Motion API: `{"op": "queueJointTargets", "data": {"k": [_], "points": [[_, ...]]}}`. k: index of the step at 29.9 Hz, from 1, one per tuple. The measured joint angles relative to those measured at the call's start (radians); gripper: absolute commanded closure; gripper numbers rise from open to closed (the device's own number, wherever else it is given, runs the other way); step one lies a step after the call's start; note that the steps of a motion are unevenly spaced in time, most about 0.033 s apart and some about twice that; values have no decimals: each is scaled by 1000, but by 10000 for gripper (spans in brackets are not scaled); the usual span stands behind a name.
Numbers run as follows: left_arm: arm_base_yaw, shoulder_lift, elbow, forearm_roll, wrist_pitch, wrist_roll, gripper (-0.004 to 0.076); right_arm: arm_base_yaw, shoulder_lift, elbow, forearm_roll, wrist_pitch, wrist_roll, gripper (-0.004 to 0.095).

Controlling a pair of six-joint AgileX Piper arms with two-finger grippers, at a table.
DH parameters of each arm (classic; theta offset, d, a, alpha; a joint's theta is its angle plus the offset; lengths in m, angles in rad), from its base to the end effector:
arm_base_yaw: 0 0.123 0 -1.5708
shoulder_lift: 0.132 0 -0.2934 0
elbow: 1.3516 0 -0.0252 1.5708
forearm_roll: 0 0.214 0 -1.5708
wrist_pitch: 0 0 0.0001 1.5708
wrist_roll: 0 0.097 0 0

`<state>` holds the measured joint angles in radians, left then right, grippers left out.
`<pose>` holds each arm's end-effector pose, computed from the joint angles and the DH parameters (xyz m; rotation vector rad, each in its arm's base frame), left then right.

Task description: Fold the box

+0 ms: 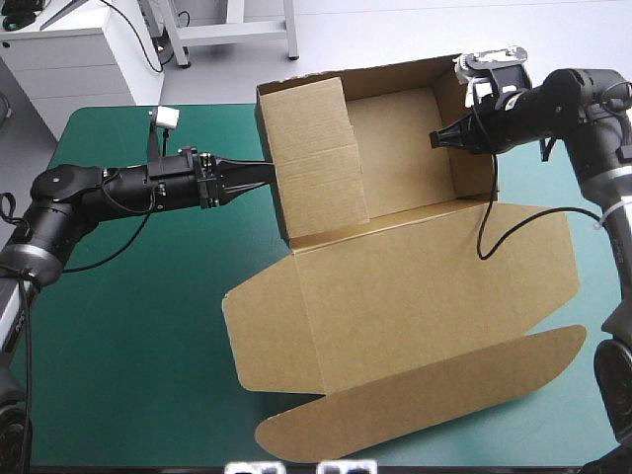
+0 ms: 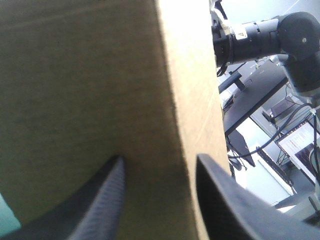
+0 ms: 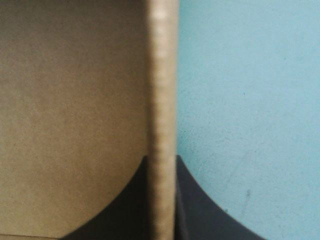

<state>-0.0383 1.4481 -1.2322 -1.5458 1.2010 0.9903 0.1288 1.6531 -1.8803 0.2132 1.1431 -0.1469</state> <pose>0.2489 -0.1001 0.4072 0.5083 1.7908 -1.4306 0.3179 0.0600 0.4302 -0.3127 2.3666 0.2652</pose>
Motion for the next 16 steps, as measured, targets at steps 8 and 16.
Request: {"op": "queueJointTargets", "data": {"k": [8,16], "points": [[0,-1,0,0,-1,-12,80,10,0,0,-28,-13,39,924],[-40,-1,-94,193,-80,-142,80,55,0,0,-81,-48,83,924]]}}
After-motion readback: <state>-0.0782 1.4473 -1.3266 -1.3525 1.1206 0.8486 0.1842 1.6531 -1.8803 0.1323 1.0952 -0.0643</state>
